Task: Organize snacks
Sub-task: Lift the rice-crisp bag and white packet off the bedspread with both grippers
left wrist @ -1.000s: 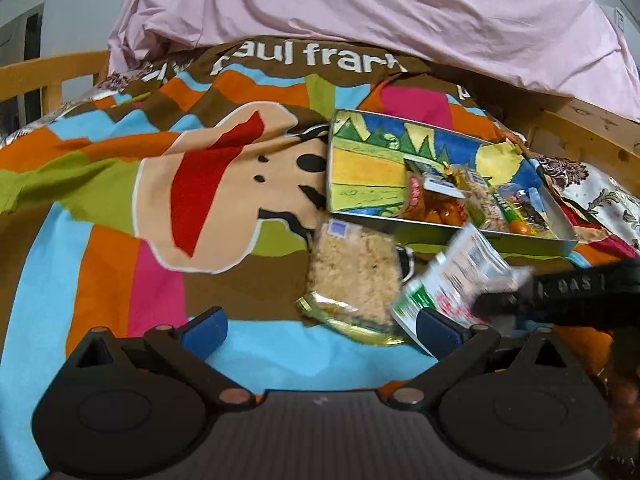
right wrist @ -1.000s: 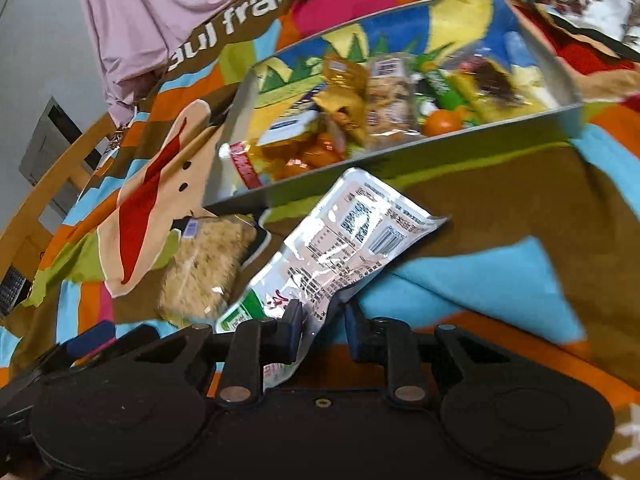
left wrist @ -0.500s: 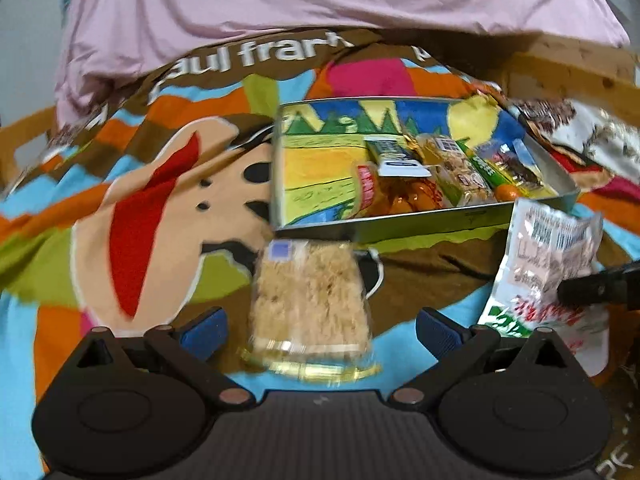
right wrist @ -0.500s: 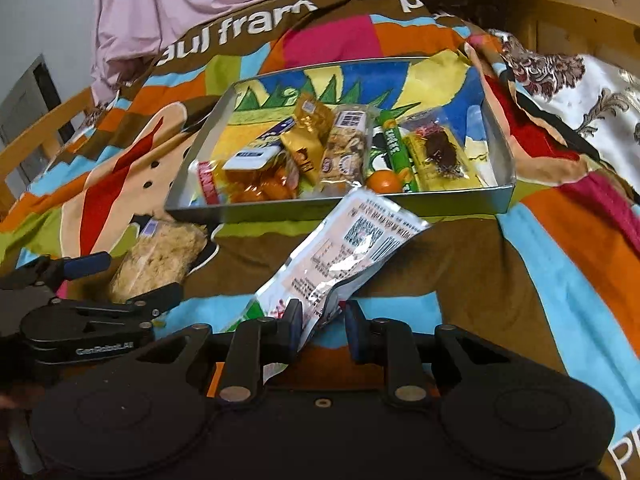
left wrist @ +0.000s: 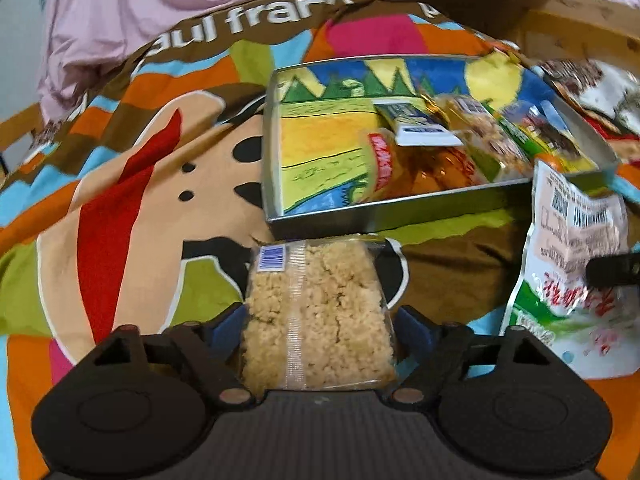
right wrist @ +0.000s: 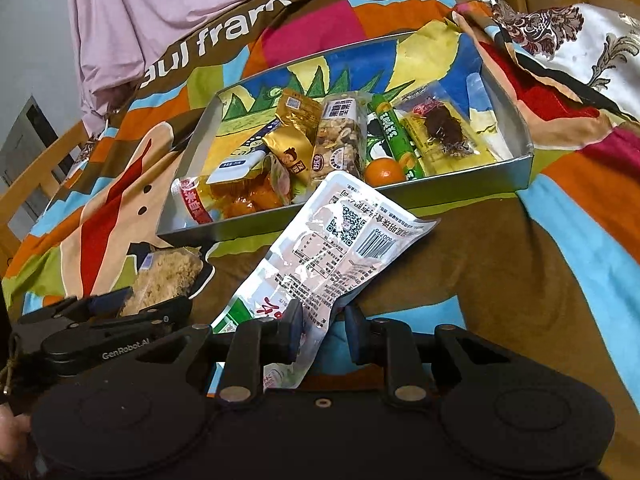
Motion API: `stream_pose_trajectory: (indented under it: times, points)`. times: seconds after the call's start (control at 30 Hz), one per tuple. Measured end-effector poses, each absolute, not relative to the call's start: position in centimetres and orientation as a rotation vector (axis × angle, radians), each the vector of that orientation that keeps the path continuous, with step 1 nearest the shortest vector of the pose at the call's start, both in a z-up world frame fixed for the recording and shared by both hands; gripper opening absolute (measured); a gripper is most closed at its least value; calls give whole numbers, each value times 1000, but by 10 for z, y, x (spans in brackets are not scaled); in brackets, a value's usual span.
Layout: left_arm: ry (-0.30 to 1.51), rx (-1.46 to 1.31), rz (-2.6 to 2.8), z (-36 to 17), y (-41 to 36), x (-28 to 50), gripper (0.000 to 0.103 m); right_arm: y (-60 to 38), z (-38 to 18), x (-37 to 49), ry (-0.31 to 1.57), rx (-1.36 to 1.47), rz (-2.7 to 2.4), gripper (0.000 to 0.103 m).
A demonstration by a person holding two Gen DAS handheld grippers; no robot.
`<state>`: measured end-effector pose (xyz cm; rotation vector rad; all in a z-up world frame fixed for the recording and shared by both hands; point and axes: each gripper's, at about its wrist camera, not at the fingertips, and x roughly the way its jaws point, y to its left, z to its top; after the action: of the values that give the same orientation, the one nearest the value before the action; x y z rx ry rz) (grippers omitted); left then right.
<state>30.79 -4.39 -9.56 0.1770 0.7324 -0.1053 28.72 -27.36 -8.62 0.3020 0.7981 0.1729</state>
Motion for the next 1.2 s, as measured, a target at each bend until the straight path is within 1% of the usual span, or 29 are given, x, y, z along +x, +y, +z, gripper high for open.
stream_pose_trajectory:
  times: [0.07, 0.27, 0.6, 0.77, 0.8, 0.87, 0.97, 1.0, 1.03, 1.07, 1.1, 1.13, 1.2]
  points:
    - [738, 137, -98, -93, -40, 307, 77, -273, -86, 286, 795, 298, 174, 24]
    - [766, 75, -122, -90, -41, 299, 77, -278, -85, 279, 822, 319, 196, 23]
    - [836, 57, -229, -81, -59, 261, 76, -279, -62, 238, 855, 106, 221, 24]
    - [867, 38, -283, -77, -58, 246, 76, -291, -61, 231, 853, 113, 172, 26]
    - [868, 29, -289, -77, -57, 244, 76, -294, -63, 233, 855, 125, 153, 31]
    - [865, 15, -293, -77, -56, 241, 76, -297, -68, 238, 861, 162, 138, 34]
    - [853, -2, -295, -79, -53, 239, 76, -301, -75, 244, 865, 242, 120, 43]
    - [849, -10, -296, -79, -52, 239, 76, -304, -76, 246, 861, 283, 119, 51]
    - [843, -17, -298, -80, -50, 238, 76, -306, -77, 247, 856, 324, 122, 63]
    - [839, -22, -297, -80, -49, 237, 76, -308, -79, 249, 848, 373, 132, 69]
    - [834, -27, -295, -80, -48, 236, 76, -309, -80, 251, 838, 418, 142, 81]
    - [826, -35, -292, -81, -46, 234, 76, -308, -81, 253, 830, 450, 145, 89]
    - [813, -47, -285, -81, -43, 232, 76, -302, -83, 258, 818, 468, 140, 96]
